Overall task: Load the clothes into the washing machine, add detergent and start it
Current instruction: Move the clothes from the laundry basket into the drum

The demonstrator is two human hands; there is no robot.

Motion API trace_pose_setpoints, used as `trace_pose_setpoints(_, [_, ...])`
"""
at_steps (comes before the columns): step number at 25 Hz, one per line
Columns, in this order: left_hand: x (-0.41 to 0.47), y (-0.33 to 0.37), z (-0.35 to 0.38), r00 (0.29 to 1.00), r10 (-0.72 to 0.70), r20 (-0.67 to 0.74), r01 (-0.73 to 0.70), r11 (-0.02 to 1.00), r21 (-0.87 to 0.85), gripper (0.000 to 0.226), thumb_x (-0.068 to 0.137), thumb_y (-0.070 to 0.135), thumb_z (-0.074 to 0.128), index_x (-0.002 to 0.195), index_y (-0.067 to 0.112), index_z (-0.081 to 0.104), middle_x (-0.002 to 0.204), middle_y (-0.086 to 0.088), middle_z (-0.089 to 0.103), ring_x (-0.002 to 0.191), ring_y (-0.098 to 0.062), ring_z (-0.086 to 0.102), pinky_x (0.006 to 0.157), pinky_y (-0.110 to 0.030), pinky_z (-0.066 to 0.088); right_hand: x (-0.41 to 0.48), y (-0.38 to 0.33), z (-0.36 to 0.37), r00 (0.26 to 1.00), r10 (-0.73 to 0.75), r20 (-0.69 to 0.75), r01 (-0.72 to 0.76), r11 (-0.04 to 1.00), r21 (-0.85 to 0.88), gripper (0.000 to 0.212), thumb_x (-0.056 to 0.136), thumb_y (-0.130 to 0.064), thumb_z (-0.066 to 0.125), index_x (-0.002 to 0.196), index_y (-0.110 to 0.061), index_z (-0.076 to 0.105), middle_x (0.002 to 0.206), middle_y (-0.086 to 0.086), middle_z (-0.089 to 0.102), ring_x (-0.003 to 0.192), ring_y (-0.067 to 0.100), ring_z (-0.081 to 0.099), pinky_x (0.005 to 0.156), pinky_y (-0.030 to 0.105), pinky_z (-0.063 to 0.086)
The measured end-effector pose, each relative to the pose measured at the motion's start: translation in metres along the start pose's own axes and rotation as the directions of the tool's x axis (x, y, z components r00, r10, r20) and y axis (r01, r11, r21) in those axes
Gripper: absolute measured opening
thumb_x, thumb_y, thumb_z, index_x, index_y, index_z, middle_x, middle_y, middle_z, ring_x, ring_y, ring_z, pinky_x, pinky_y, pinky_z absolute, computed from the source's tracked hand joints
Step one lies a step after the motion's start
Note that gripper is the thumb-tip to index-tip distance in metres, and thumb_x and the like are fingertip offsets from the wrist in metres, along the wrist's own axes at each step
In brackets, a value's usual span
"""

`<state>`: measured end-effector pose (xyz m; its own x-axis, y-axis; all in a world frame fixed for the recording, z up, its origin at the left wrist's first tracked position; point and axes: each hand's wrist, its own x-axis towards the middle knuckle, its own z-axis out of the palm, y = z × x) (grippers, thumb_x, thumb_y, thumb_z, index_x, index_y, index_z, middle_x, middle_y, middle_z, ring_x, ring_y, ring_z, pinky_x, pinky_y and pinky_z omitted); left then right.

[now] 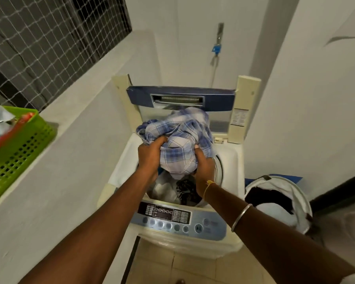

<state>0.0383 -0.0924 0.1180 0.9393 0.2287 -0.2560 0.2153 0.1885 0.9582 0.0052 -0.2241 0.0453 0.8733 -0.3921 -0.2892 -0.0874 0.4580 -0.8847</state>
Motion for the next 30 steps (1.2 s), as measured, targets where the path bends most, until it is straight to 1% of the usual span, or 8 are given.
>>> trace_pose_setpoints(4, [0.045, -0.035, -0.027, 0.97, -0.214, 0.112, 0.196, 0.969, 0.154, 0.02, 0.085, 0.033, 0.07, 0.101, 0.021, 0.07, 0.102, -0.006, 0.076, 0.09, -0.023, 0.072, 0.077, -0.037, 0.059, 0.013, 0.045, 0.007, 0.992, 0.112, -0.054, -0.113, 0.993, -0.017, 0.043, 0.092, -0.04, 0.065, 0.129, -0.02, 0.062, 0.113, 0.002, 0.073, 0.103, 0.02, 0.07, 0.081, 0.034, 0.06])
trace_pose_setpoints(8, [0.07, -0.064, -0.049, 0.8, -0.536, 0.269, 0.436, 0.828, 0.354, 0.036, 0.089, 0.052, 0.061, 0.112, 0.024, 0.062, 0.101, -0.001, 0.071, 0.094, -0.02, 0.065, 0.075, -0.035, 0.054, 0.044, 0.077, -0.006, 0.952, 0.291, -0.098, -0.305, 0.935, -0.179, 0.057, 0.08, -0.061, 0.064, 0.126, -0.028, 0.06, 0.106, 0.005, 0.071, 0.097, 0.026, 0.068, 0.085, 0.048, 0.058])
trace_pose_setpoints(10, [0.085, -0.081, -0.058, 0.832, -0.503, 0.234, 0.305, 0.766, 0.565, 0.049, 0.088, 0.052, 0.063, 0.119, 0.015, 0.059, 0.11, -0.008, 0.067, 0.096, -0.023, 0.064, 0.078, -0.033, 0.054, 0.06, 0.081, -0.012, 0.937, 0.321, -0.135, -0.349, 0.864, -0.364, 0.057, 0.089, -0.058, 0.055, 0.132, -0.021, 0.058, 0.111, 0.011, 0.067, 0.101, 0.031, 0.065, 0.09, 0.048, 0.055])
trace_pose_setpoints(12, [0.09, -0.086, -0.057, 0.893, -0.378, 0.245, 0.091, 0.685, 0.723, 0.03, 0.097, 0.036, 0.056, 0.109, 0.009, 0.064, 0.095, -0.008, 0.064, 0.079, -0.019, 0.06, 0.063, -0.023, 0.049, 0.073, 0.086, -0.017, 0.896, 0.383, -0.223, -0.444, 0.773, -0.454, 0.067, 0.091, -0.057, 0.05, 0.136, -0.007, 0.052, 0.125, 0.018, 0.061, 0.114, 0.038, 0.06, 0.097, 0.047, 0.051])
trace_pose_setpoints(15, [0.089, -0.088, -0.045, 0.908, -0.264, 0.325, -0.084, 0.645, 0.759, 0.029, 0.1, 0.027, 0.052, 0.093, 0.003, 0.067, 0.082, -0.008, 0.057, 0.076, -0.021, 0.054, 0.061, -0.028, 0.039, 0.085, 0.094, -0.026, 0.875, 0.401, -0.271, -0.484, 0.737, -0.472, 0.07, 0.087, -0.057, 0.055, 0.139, -0.011, 0.047, 0.128, 0.016, 0.058, 0.111, 0.034, 0.058, 0.087, 0.045, 0.054])
trace_pose_setpoints(19, [0.083, -0.09, -0.011, 0.899, -0.143, 0.414, -0.253, 0.602, 0.757, 0.019, 0.095, 0.031, 0.057, 0.082, 0.021, 0.066, 0.084, -0.004, 0.067, 0.087, -0.026, 0.064, 0.08, -0.036, 0.047, 0.081, 0.078, -0.03, 0.915, 0.292, -0.277, -0.38, 0.856, -0.351, 0.044, 0.081, -0.051, 0.065, 0.112, -0.022, 0.057, 0.101, 0.007, 0.064, 0.088, 0.024, 0.061, 0.076, 0.04, 0.053])
trace_pose_setpoints(24, [0.051, -0.095, 0.073, 0.739, -0.061, 0.671, -0.549, 0.521, 0.653, 0.022, 0.095, 0.034, 0.057, 0.11, 0.021, 0.068, 0.1, 0.011, 0.066, 0.09, -0.008, 0.061, 0.079, -0.023, 0.046, 0.064, 0.016, -0.059, 0.942, 0.054, -0.33, -0.152, 0.948, -0.278, 0.019, 0.089, -0.027, 0.063, 0.1, -0.012, 0.061, 0.087, 0.011, 0.072, 0.08, 0.026, 0.072, 0.069, 0.037, 0.061])
trace_pose_setpoints(30, [-0.002, -0.117, 0.195, 0.671, -0.05, 0.74, -0.576, 0.594, 0.563, 0.027, 0.097, 0.028, 0.057, 0.12, 0.016, 0.064, 0.11, -0.002, 0.07, 0.091, -0.012, 0.063, 0.068, -0.015, 0.046, 0.076, -0.033, -0.157, 0.876, -0.014, -0.483, -0.104, 0.971, -0.216, 0.019, 0.086, -0.023, 0.064, 0.101, -0.011, 0.058, 0.088, 0.013, 0.071, 0.075, 0.022, 0.07, 0.073, 0.04, 0.061])
